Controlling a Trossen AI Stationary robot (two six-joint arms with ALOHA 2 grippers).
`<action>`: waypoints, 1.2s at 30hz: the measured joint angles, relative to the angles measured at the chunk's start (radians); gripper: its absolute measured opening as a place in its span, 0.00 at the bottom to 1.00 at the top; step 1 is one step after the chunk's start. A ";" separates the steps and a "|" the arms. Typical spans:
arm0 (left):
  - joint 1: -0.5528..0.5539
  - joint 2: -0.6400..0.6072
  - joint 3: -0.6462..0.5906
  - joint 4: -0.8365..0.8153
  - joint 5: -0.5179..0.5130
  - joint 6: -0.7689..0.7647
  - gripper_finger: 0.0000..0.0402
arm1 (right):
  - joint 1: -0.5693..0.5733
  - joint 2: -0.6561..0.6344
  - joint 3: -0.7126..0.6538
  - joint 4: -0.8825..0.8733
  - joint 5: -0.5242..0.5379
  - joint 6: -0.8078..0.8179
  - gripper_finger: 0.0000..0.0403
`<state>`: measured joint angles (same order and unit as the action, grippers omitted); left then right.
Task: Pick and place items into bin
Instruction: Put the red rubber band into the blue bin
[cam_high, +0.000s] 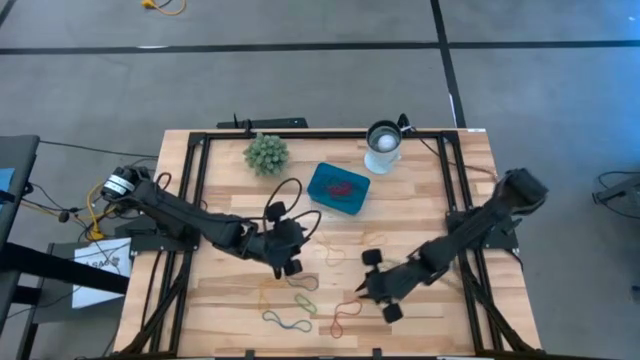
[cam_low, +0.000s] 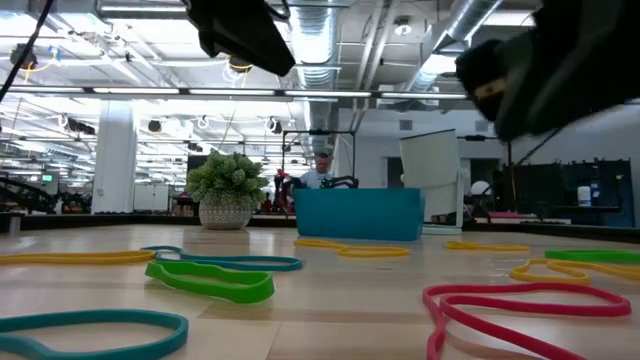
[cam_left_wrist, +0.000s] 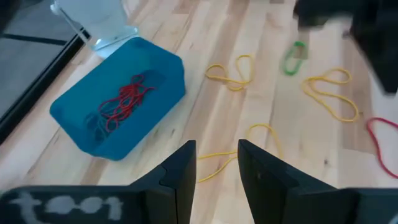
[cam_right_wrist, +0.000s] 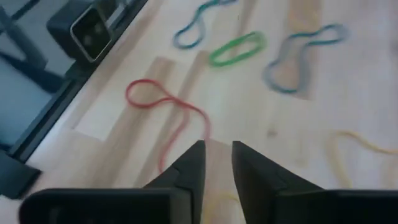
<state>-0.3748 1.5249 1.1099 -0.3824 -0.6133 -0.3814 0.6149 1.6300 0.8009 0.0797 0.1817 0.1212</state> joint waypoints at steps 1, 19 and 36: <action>-0.004 0.000 0.000 -0.002 -0.001 -0.006 0.27 | 0.001 0.036 0.030 -0.012 -0.021 0.000 0.20; -0.051 0.000 0.000 0.013 -0.005 -0.048 0.27 | 0.003 0.357 0.323 -0.228 -0.039 0.039 0.25; -0.118 0.000 0.000 0.043 -0.005 -0.060 0.27 | 0.029 0.340 0.320 -0.226 -0.024 0.144 0.25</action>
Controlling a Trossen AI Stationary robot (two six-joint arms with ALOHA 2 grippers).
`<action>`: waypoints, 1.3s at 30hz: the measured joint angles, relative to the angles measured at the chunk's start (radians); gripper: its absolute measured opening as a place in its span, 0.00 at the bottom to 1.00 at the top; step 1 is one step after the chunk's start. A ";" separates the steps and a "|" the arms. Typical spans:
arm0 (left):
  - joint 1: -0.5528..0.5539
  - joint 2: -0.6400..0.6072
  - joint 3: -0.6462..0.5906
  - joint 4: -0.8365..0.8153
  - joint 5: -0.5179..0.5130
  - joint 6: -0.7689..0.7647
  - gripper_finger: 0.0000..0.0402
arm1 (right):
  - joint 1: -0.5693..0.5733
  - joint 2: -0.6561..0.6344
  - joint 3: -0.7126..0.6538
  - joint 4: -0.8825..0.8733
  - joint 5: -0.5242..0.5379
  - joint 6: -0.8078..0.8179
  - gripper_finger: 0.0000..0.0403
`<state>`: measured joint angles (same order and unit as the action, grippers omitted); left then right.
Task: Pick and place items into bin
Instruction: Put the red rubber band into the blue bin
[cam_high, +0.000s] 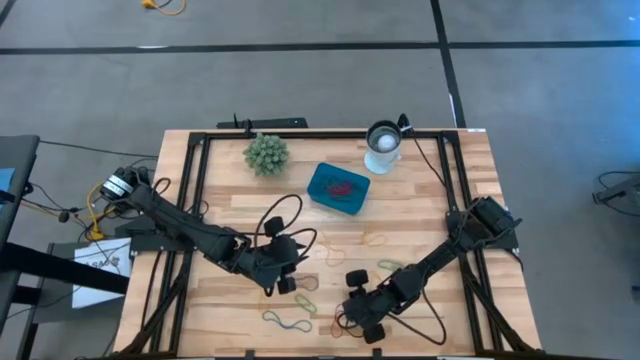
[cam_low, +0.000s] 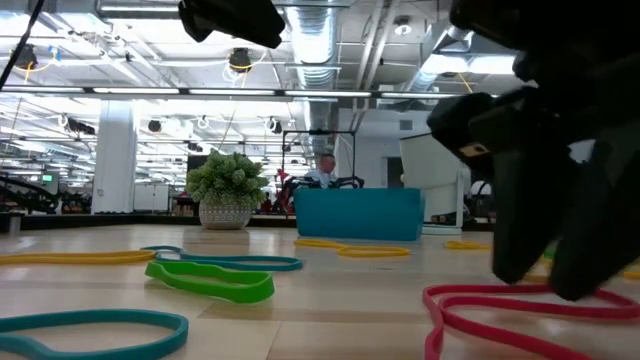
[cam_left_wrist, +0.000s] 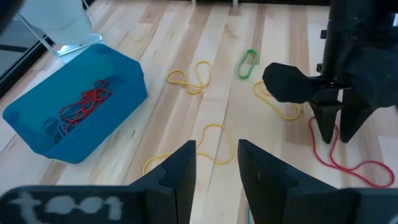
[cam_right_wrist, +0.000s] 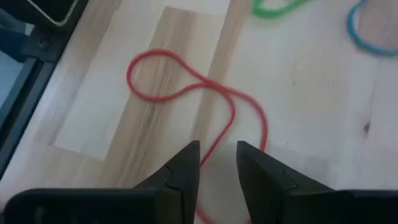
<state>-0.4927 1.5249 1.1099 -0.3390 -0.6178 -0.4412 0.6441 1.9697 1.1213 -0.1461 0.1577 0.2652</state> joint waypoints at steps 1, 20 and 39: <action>0.000 0.000 0.000 0.000 0.000 0.000 0.27 | 0.002 0.000 -0.001 -0.004 -0.004 0.019 0.25; 0.000 0.000 0.000 -0.001 -0.023 0.000 0.27 | 0.029 0.009 0.002 -0.061 0.026 0.050 0.22; 0.000 0.000 0.000 0.006 -0.080 0.011 0.27 | 0.073 -0.198 -0.001 -0.210 0.255 -0.139 0.00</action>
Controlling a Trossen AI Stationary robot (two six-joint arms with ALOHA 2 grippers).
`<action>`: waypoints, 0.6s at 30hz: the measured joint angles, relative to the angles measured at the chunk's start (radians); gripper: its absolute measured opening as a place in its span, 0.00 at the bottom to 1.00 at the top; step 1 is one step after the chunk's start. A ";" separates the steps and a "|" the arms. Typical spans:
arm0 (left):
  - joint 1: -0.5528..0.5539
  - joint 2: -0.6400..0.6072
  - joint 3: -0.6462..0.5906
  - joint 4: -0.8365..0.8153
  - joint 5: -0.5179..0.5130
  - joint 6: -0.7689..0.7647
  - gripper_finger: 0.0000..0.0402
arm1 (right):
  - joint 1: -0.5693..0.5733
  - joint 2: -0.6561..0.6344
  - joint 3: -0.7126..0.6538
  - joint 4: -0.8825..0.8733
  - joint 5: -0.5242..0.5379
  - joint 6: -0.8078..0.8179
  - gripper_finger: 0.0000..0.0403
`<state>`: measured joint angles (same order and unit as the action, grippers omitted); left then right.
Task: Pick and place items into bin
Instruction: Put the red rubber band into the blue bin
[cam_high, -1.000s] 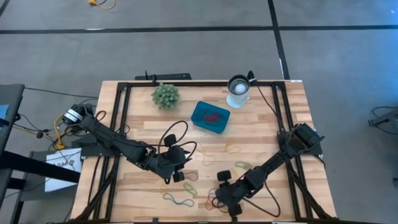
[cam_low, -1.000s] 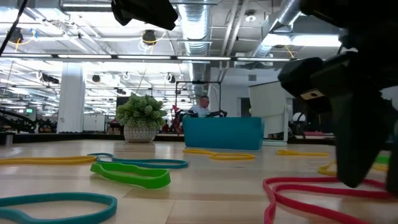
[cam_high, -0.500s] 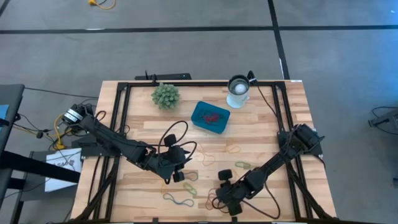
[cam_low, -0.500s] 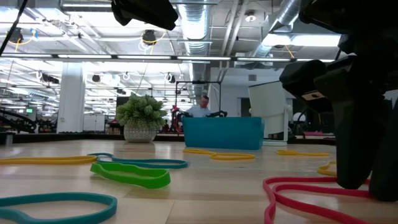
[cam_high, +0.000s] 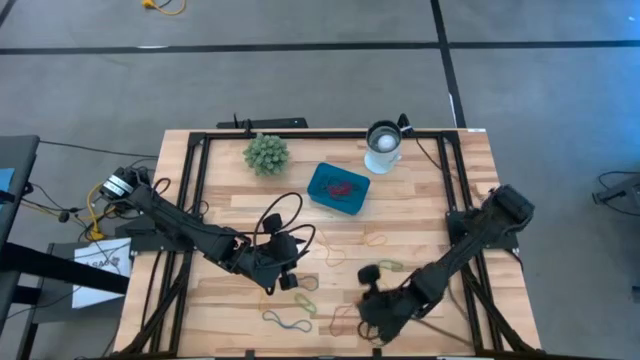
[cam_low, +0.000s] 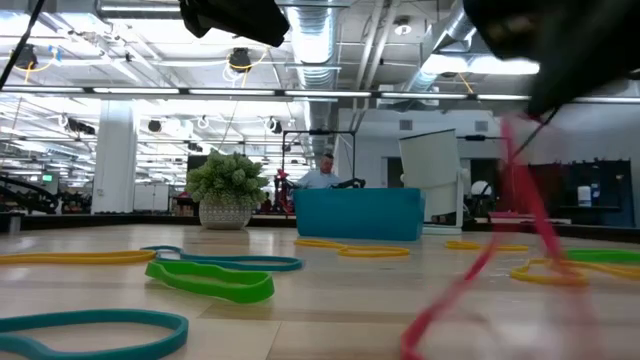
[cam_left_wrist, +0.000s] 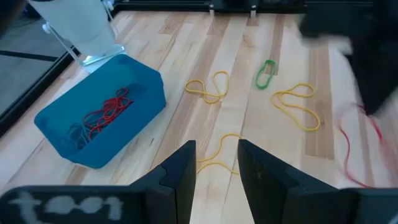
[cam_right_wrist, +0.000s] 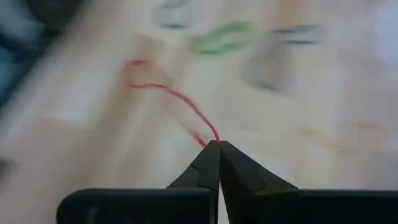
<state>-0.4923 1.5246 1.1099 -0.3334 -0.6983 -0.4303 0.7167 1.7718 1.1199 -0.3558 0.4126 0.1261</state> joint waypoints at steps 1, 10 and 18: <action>0.000 0.000 0.000 0.001 0.000 0.001 0.27 | -0.003 -0.027 -0.001 -0.033 0.056 -0.015 0.01; 0.000 0.000 0.000 0.011 -0.142 0.001 0.27 | -0.117 -0.303 -0.001 -0.162 0.293 -0.245 0.00; 0.001 0.000 0.000 0.010 -0.366 0.001 0.27 | -0.380 -0.457 0.000 -0.165 0.235 -0.441 0.00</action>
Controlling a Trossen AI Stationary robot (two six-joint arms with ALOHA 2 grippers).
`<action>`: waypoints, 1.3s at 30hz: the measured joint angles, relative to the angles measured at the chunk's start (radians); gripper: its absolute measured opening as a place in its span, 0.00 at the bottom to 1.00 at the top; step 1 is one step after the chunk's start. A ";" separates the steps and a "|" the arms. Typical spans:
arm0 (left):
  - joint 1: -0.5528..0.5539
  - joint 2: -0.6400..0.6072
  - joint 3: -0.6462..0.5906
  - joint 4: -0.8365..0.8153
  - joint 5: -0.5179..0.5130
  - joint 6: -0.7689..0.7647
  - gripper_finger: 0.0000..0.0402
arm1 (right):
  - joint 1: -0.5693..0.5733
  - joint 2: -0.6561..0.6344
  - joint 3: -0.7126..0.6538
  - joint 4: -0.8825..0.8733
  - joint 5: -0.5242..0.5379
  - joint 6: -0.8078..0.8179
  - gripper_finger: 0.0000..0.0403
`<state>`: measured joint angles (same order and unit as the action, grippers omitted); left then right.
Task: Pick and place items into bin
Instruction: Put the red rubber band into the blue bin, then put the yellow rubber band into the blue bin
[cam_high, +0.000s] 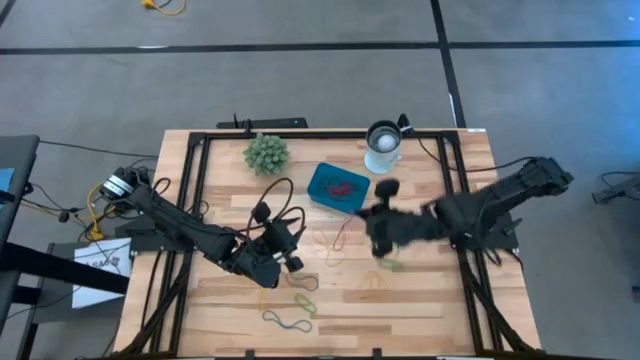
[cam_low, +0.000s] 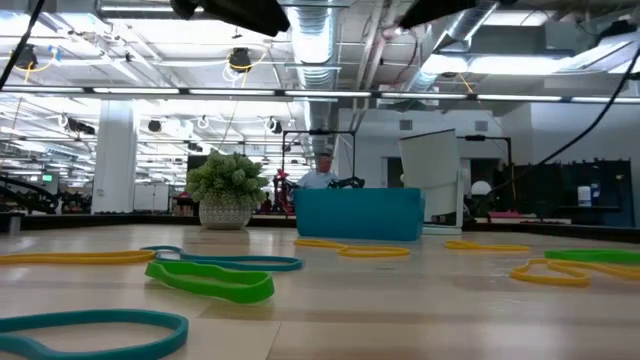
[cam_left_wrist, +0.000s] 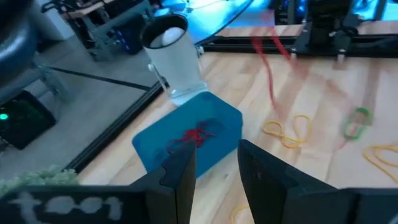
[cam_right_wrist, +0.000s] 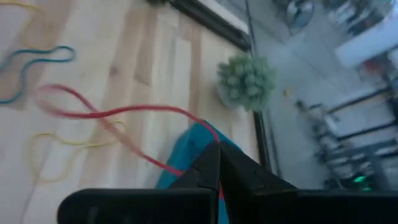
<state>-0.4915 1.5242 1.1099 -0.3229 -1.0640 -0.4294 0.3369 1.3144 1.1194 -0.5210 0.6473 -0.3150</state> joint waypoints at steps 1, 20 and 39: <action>0.000 0.000 0.000 0.000 -0.008 0.000 0.27 | -0.044 -0.009 0.000 0.000 -0.047 -0.005 0.00; -0.002 0.000 0.000 -0.009 -0.059 0.018 0.27 | -0.566 0.378 0.000 0.148 -0.378 -0.113 0.00; -0.001 0.000 0.000 -0.012 -0.068 0.018 0.27 | -0.517 0.454 0.001 0.141 -0.200 -0.218 0.17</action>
<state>-0.4923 1.5242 1.1099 -0.3347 -1.1320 -0.4114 -0.1801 1.7679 1.1202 -0.3799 0.4469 -0.5327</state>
